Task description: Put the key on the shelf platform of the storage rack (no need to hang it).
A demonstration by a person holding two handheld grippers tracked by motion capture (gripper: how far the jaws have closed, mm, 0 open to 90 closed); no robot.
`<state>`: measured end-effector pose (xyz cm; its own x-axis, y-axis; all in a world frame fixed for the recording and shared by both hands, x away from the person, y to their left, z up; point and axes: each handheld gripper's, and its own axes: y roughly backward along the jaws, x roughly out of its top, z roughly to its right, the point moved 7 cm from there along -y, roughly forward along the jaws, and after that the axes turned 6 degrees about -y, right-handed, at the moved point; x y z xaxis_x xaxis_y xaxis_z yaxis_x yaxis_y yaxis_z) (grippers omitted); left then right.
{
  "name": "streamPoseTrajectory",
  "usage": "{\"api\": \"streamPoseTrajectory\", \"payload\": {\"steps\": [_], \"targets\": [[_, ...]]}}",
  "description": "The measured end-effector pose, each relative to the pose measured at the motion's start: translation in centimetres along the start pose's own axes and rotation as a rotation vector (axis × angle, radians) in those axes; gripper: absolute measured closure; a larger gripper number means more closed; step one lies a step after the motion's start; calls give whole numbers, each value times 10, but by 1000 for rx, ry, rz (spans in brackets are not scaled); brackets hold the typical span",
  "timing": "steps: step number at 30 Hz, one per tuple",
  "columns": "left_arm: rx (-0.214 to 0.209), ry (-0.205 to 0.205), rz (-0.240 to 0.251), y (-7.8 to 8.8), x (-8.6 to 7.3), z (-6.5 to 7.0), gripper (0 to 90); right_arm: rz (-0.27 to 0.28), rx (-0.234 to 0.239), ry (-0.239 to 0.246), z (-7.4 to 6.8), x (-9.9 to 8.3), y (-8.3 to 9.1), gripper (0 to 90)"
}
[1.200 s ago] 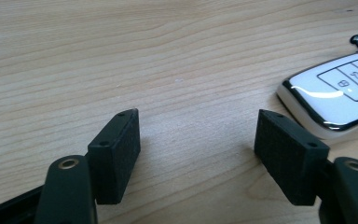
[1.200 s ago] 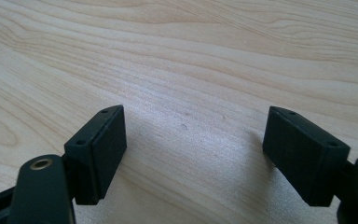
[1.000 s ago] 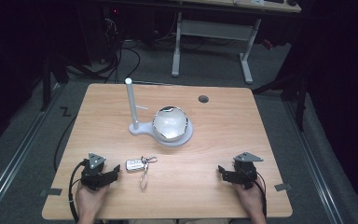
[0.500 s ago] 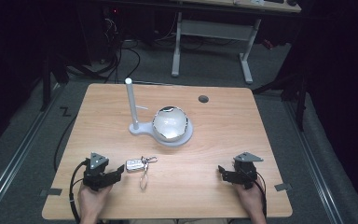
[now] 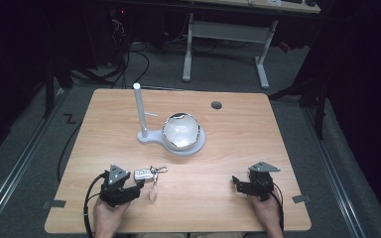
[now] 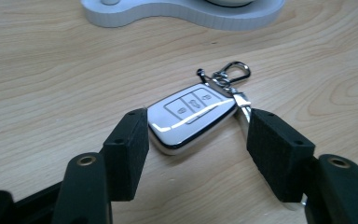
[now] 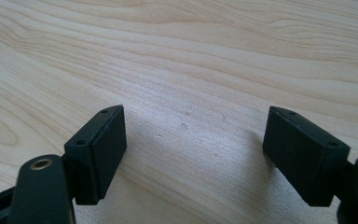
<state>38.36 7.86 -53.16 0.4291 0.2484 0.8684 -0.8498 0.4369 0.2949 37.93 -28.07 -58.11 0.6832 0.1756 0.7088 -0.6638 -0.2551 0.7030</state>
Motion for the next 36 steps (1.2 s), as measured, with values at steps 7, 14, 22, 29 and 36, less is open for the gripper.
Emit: {"api": "streamPoseTrajectory", "payload": {"steps": [7,14,22,29,36], "targets": [[-40,-14,-33,-6,-9,21,397,0,0,-1,0,0,0,218],[-67,-30,-69,-14,-20,35,397,0,0,-1,0,0,0,218],[-57,-43,-87,-24,-28,40,416,0,0,0,0,0,0,218],[-37,-42,-94,-31,-31,38,467,0,0,0,0,0,0,218],[2,-54,-109,-39,-36,33,554,0,0,-1,0,0,0,218]]}}
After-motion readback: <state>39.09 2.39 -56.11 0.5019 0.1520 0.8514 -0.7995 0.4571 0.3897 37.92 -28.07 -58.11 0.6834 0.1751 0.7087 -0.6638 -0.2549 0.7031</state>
